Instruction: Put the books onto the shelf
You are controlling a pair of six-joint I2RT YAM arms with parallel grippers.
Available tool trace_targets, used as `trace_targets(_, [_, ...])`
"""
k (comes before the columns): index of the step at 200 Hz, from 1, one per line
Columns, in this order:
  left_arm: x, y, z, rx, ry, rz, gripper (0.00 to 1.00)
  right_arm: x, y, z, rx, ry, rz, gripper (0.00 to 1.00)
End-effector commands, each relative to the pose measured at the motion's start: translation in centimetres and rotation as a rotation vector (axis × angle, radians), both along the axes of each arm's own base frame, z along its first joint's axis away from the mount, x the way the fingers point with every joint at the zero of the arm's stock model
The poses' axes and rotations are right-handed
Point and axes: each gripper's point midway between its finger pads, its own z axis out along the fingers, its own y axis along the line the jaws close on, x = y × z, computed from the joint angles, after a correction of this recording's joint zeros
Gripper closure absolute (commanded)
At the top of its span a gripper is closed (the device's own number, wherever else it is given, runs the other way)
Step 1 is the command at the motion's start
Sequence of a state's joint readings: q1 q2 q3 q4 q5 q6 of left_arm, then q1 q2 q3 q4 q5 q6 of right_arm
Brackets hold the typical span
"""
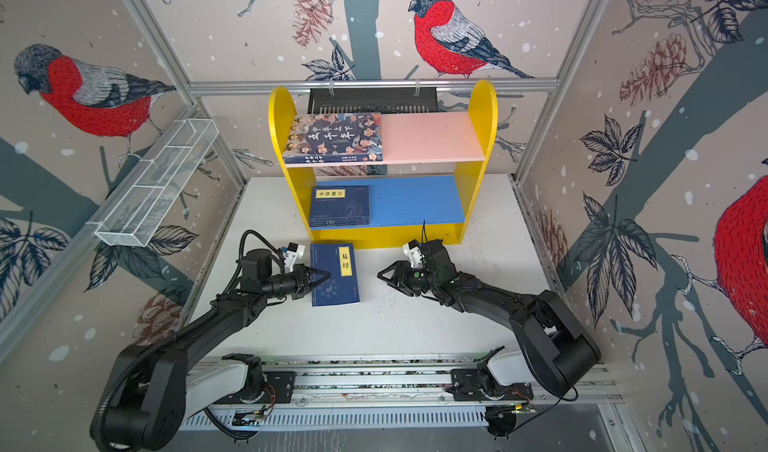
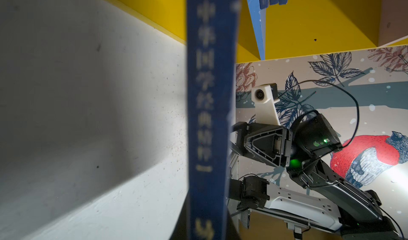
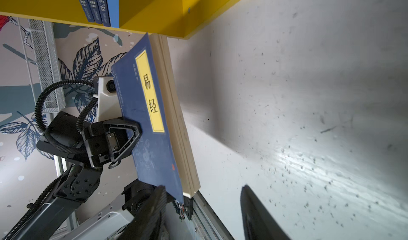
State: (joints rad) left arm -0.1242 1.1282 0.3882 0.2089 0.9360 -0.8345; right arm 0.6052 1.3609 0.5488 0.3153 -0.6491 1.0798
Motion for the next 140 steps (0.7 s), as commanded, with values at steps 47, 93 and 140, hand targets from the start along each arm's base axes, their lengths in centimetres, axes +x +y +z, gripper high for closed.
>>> trace_targets(47, [0.2,2.2,2.0,0.056,-0.159,0.088,1.00,-1.6,2.3,3.5,0.076,-0.020,-0.074,0.43])
trace_targets(93, [0.1,2.7,3.3,0.079,-0.200,0.104,1.00,-3.2,4.8,5.9,0.163,-0.047,-0.118,0.42])
trace_targets(140, [0.2,2.4,4.9,0.049,-0.197,0.094,1.00,-4.9,7.3,4.6,0.207,-0.003,-0.158,0.41])
